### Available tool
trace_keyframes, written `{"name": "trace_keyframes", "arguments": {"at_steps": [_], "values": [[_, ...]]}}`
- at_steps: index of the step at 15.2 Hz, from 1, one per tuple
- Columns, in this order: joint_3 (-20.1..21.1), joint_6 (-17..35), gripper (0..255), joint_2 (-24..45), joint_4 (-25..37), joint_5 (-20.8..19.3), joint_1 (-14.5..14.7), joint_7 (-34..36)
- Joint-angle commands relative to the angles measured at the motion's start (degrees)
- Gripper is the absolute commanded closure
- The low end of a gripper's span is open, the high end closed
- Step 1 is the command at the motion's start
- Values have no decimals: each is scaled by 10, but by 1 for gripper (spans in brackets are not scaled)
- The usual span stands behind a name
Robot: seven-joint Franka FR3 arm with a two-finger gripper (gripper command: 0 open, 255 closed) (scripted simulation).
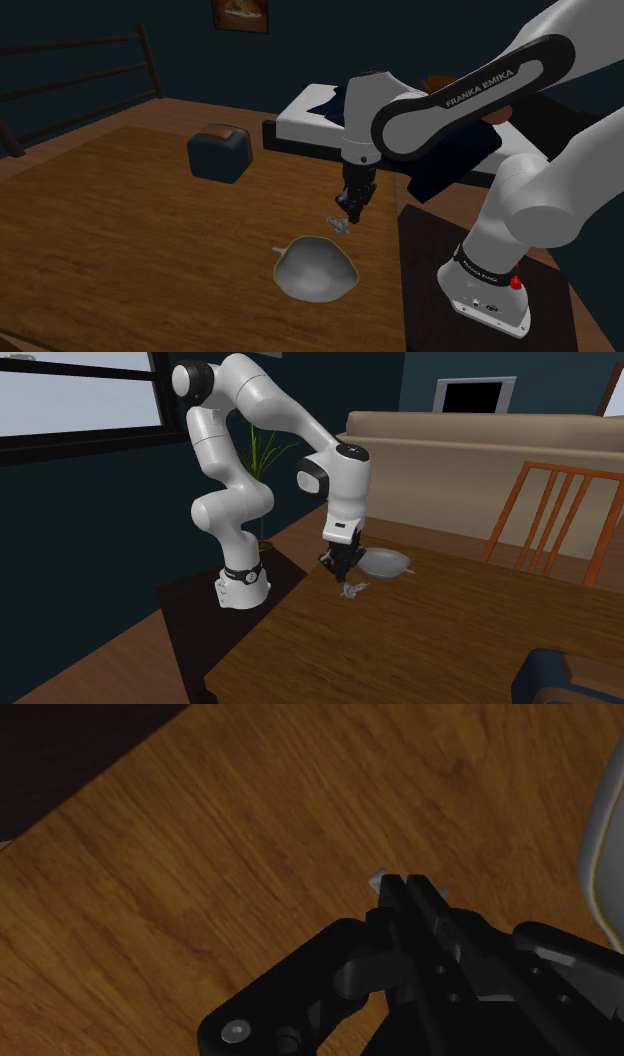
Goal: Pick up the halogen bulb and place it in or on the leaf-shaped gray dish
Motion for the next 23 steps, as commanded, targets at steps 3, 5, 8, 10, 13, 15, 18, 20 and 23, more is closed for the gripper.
{"name": "trace_keyframes", "arguments": {"at_steps": [3,5,8,10,13,15,18,20,23], "values": [[0,0,255,0,0,0,0,0],[0,0,255,0,0,0,0,0],[44,59,0,25,12,-72,7,-28],[48,72,0,32,9,-76,6,-28],[53,103,0,52,-2,-78,3,-26],[56,124,0,67,-8,-80,1,-24],[58,140,0,79,-13,-82,-1,-22],[58,140,0,79,-13,-82,-1,-22],[58,140,0,79,-13,-82,-1,-22]]}}
